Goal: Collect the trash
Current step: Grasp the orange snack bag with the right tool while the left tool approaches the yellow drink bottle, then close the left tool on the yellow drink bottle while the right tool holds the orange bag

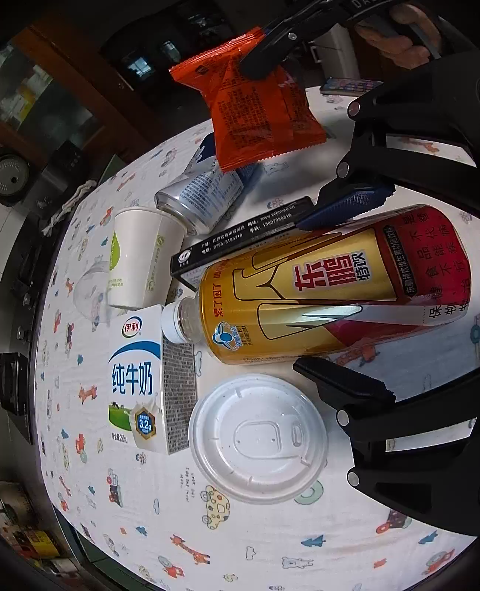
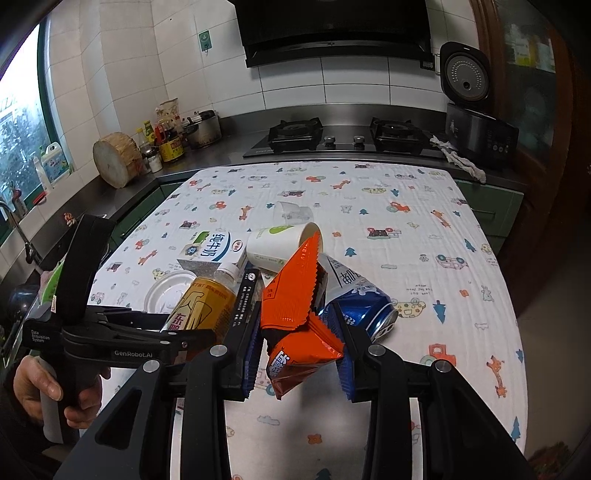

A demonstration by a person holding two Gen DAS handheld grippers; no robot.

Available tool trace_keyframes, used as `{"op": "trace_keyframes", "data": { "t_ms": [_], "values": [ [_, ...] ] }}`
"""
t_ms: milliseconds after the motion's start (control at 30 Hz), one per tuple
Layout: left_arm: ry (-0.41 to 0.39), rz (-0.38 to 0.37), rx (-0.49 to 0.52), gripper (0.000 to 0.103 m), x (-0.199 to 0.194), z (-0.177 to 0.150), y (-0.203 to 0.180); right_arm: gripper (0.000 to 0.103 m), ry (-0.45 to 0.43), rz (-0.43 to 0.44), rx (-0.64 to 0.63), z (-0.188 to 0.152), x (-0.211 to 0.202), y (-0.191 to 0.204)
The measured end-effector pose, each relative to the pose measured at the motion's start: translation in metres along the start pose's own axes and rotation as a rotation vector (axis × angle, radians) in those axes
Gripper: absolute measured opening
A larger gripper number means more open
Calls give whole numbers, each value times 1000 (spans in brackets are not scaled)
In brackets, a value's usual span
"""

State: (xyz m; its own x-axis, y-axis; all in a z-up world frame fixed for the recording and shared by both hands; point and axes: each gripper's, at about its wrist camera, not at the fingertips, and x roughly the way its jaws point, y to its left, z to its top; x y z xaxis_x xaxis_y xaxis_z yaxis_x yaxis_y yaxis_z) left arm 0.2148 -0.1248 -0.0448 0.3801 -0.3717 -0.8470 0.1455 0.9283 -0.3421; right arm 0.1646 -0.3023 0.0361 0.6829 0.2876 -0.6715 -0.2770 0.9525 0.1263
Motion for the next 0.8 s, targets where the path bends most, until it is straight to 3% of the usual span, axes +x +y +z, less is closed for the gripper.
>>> {"op": "trace_keyframes", "data": {
  "t_ms": [333,800],
  "values": [
    [-59,-28,4,67,-35,-11,23,34,-2,33,-36,7,1,26],
    [-183,-38,-51,66,-107,-28,86,34,-2,110,-124,27,12,98]
  ]
}}
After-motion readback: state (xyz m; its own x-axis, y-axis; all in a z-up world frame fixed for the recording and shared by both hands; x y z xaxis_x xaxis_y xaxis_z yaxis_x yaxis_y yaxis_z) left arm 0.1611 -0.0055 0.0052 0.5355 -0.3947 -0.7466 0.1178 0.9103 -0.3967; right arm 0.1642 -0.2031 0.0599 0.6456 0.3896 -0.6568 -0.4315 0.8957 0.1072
